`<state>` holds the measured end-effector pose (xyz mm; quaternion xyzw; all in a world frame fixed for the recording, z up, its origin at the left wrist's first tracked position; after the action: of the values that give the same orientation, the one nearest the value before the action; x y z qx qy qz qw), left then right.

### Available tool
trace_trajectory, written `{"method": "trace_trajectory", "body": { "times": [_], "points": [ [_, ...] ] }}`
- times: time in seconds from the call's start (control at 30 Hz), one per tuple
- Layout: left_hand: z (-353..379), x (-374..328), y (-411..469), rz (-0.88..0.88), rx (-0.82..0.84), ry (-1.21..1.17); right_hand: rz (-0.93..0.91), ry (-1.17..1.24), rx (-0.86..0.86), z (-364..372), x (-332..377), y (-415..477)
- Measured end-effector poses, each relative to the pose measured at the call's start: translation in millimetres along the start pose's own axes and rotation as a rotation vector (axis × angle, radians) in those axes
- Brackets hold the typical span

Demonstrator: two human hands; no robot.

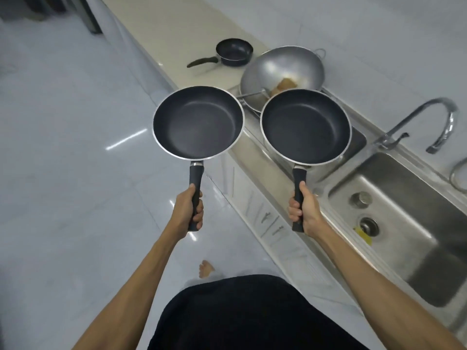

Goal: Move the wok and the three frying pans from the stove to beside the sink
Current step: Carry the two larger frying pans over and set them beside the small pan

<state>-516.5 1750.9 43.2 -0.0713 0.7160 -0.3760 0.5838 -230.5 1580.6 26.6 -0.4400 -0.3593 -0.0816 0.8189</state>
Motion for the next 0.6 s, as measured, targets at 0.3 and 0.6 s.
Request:
{"method": "trace_trajectory", "body": {
  "times": [0.3,0.6],
  "points": [
    [-132,-86,115,0.041,-0.018,-0.004,0.014,-0.081,0.06,163,3,103],
    [-237,-197,275,0.035,-0.035,-0.075,0.018,-0.114,0.117,348,36,243]
  ]
}}
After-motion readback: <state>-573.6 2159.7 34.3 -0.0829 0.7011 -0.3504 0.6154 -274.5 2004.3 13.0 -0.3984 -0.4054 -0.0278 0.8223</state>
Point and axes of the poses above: each hand's wrist, its own y-axis towards the middle knuckle, its own z-axis out of the palm, x = y × z, the point moved 9 cm from there along y, towards the middle knuckle, and after that the axes turned 8 degrees about y, right-handed, at the moved point
